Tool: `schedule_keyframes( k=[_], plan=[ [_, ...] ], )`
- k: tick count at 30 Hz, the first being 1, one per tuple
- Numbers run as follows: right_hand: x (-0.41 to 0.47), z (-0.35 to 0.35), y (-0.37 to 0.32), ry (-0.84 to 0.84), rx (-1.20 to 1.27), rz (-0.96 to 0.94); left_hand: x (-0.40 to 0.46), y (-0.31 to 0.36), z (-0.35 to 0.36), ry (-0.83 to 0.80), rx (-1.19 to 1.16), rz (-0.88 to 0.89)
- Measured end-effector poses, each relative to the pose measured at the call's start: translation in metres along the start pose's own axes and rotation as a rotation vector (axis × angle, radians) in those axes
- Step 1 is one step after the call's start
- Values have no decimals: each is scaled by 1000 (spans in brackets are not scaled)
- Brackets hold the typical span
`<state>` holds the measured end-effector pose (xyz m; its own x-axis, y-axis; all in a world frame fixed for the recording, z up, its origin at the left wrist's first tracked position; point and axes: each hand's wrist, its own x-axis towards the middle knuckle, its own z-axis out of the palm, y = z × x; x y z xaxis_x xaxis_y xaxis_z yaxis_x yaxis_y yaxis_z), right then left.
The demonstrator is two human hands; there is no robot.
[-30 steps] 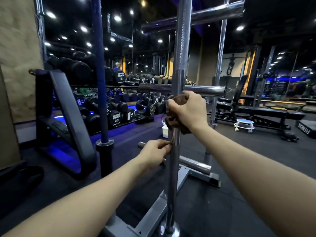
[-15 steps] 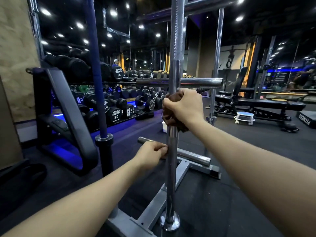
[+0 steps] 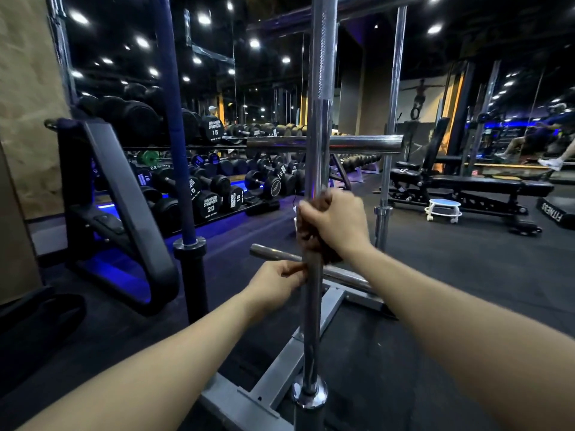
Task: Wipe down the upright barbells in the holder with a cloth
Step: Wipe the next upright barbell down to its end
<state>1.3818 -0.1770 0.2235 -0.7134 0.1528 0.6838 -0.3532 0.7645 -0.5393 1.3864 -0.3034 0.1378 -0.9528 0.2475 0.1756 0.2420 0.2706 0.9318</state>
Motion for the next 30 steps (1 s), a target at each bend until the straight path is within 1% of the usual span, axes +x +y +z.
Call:
schedule_keyframes(
  k=[2, 5, 9, 12, 15, 17, 19, 22, 24, 26, 28, 30],
  plan=[
    [14, -11, -14, 55, 55, -28, 3, -6, -1, 9, -5, -16],
    [8, -3, -9, 54, 86, -13, 5, -9, 0, 26, -15, -4],
    [-31, 29, 27, -81, 84, 95, 5, -11, -2, 9, 32, 18],
    [-32, 26, 31, -126, 28, 98, 5, -10, 0, 22, 49, -9],
    [-20, 14, 19, -74, -9, 55, 3, -2, 2, 15, 15, 4],
    [-5, 3, 4, 2, 26, 42, 2, -1, 3, 11, -25, -15],
    [8, -6, -9, 45, 58, 19, 4, -4, 2, 34, -4, -31],
    [7, 2, -2, 74, 98, -3, 8, -8, 2, 52, -17, -25],
    [-15, 20, 15, 54, 130, 30, 9, -11, 0, 37, -16, -27],
    [-36, 32, 28, -6, 132, 80, 9, -14, -1, 18, 9, -21],
    [-41, 34, 35, -42, 103, 110, 5, -13, 0, 10, 16, -20],
    [-39, 30, 34, -75, 51, 100, 1, -9, 2, 13, -1, -9]
  ],
)
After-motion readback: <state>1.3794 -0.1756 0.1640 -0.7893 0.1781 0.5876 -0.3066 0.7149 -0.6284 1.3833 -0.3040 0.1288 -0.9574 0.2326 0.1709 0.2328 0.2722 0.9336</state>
